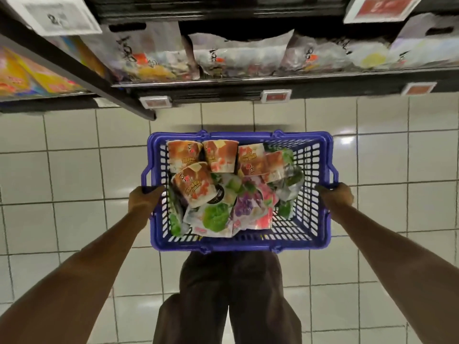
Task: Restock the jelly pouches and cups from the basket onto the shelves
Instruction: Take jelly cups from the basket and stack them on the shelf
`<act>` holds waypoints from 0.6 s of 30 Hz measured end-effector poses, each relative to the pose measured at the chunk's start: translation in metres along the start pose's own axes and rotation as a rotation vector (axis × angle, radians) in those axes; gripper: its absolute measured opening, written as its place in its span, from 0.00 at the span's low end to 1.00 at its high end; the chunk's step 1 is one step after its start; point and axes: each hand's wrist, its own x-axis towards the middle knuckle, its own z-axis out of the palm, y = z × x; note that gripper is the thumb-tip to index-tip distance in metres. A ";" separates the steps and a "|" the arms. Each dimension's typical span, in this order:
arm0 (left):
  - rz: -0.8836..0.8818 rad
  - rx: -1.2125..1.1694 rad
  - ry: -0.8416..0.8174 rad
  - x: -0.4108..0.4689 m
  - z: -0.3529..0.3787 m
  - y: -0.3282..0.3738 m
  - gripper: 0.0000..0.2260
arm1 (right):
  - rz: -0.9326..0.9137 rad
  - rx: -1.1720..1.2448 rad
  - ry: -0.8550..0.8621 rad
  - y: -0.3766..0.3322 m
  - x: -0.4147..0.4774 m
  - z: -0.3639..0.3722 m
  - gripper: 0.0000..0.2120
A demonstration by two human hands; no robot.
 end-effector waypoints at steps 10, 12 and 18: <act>-0.008 0.035 0.090 -0.062 -0.021 0.006 0.15 | 0.053 0.151 0.094 0.034 -0.041 -0.050 0.11; 0.023 0.056 0.096 -0.098 -0.038 0.019 0.14 | 0.092 0.220 0.120 0.044 -0.066 -0.078 0.12; 0.165 0.195 0.060 -0.230 -0.107 0.066 0.19 | 0.219 0.322 0.203 0.083 -0.175 -0.193 0.16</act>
